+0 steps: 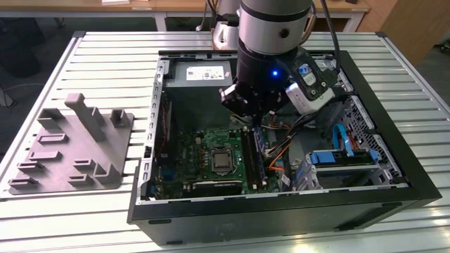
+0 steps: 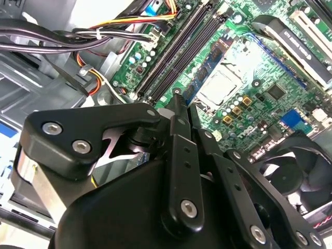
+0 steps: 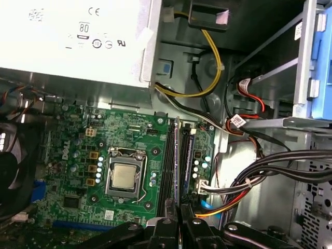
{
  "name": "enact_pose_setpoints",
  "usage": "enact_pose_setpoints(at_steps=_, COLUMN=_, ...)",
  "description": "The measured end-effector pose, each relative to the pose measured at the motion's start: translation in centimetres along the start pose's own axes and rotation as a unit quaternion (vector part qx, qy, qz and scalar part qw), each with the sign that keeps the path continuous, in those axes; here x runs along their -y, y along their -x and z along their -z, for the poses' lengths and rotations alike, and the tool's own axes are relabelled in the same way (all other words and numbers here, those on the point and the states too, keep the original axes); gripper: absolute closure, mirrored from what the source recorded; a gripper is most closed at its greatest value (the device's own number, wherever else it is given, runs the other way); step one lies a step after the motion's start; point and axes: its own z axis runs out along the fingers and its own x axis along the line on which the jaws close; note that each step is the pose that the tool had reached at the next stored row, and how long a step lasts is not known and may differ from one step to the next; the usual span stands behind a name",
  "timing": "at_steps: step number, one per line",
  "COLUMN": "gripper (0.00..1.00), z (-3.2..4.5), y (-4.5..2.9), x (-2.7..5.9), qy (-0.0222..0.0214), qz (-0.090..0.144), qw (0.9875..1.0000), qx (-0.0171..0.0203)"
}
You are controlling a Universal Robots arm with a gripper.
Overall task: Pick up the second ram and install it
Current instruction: 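Insert the second ram into the second slot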
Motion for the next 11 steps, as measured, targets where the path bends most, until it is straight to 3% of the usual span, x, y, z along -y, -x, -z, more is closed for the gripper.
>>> enact_pose_setpoints(at_steps=11, gripper=0.86, z=0.00, y=0.00, x=0.00, qy=-0.0015, qz=-0.029, qw=0.9996, qx=0.0009)
